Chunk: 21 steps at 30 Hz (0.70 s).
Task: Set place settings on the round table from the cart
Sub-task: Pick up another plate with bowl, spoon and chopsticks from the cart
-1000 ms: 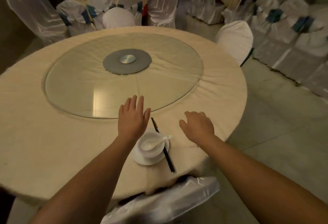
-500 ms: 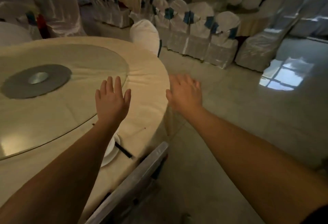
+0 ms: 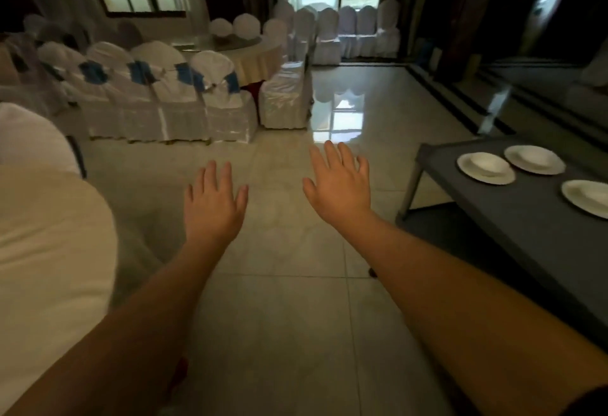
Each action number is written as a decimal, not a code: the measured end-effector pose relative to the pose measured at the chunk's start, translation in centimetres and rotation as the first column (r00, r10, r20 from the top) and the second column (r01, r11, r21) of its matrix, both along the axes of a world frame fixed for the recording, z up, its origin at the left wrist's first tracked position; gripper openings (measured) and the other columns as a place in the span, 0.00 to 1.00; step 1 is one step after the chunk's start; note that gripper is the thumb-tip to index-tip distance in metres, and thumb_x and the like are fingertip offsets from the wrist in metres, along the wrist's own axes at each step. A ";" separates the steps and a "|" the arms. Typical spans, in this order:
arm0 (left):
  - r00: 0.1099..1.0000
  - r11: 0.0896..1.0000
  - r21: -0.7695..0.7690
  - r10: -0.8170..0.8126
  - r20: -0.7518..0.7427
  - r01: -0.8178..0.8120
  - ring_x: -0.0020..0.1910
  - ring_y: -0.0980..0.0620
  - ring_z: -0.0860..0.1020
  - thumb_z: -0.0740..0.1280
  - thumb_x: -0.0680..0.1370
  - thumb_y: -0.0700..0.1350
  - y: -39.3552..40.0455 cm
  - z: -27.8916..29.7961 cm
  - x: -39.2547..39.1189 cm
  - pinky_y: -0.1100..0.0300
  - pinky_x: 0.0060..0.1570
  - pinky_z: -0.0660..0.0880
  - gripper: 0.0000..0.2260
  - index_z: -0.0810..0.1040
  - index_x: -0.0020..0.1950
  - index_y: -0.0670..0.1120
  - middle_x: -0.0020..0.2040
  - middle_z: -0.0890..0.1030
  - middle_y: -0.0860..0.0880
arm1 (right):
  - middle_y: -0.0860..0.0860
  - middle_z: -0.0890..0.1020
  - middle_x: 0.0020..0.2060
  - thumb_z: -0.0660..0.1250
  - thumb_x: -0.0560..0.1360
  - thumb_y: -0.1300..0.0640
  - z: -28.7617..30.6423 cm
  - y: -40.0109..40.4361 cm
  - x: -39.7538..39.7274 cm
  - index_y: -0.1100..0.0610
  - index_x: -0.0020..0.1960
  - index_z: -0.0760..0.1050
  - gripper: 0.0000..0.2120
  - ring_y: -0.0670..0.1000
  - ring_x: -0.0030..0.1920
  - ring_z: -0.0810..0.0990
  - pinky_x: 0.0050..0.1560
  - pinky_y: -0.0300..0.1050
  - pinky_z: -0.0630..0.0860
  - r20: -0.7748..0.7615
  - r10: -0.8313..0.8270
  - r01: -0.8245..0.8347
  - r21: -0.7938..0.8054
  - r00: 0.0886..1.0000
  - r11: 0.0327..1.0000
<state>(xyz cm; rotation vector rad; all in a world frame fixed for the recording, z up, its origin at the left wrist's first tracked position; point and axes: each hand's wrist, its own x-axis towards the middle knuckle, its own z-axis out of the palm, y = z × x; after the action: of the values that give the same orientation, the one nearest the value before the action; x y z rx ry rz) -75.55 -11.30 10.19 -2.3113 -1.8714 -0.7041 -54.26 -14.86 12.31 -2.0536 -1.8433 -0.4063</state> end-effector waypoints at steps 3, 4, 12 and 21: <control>0.992 0.992 0.011 -0.124 0.006 0.124 0.76 0.39 0.59 0.56 0.82 0.55 0.6 -0.3 9.1 0.41 0.72 0.58 0.26 0.61 0.77 0.43 0.77 0.61 0.38 | 0.55 0.62 0.76 0.57 0.78 0.45 -0.5 -1.5 8.1 0.51 0.77 0.58 0.29 0.57 0.75 0.58 0.70 0.59 0.55 0.012 -0.126 0.126 -0.003 0.992 0.992; 0.986 0.986 0.014 -0.168 -0.001 0.168 0.76 0.39 0.59 0.55 0.82 0.55 0.7 -0.5 12.0 0.42 0.72 0.58 0.26 0.61 0.77 0.43 0.77 0.62 0.38 | 0.55 0.63 0.75 0.57 0.78 0.45 -0.7 -2.2 10.6 0.52 0.77 0.58 0.29 0.57 0.74 0.58 0.70 0.59 0.55 0.020 -0.172 0.172 -0.005 0.985 0.985; 0.865 0.866 0.003 -0.501 0.030 0.501 0.74 0.40 0.63 0.56 0.82 0.55 0.4 -2.6 31.5 0.41 0.69 0.63 0.25 0.65 0.75 0.43 0.74 0.66 0.38 | 0.56 0.62 0.76 0.59 0.79 0.45 -2.2 -9.3 27.2 0.52 0.77 0.59 0.29 0.59 0.76 0.56 0.70 0.64 0.56 0.049 -0.511 0.513 -0.046 0.858 0.857; 0.673 0.665 -0.104 -0.736 0.074 0.739 0.77 0.41 0.58 0.56 0.82 0.56 3.3 -6.2 47.0 0.43 0.72 0.58 0.27 0.61 0.77 0.46 0.77 0.62 0.41 | 0.54 0.57 0.77 0.56 0.79 0.43 -4.9 -11.8 37.8 0.51 0.77 0.56 0.29 0.58 0.77 0.52 0.72 0.63 0.55 0.036 -0.804 0.795 -0.182 0.594 0.579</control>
<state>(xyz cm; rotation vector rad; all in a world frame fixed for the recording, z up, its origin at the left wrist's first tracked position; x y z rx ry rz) -28.57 -7.97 4.02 -3.1660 -0.9053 -0.6705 -16.51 -26.65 7.43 -2.9244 -0.7957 -0.3968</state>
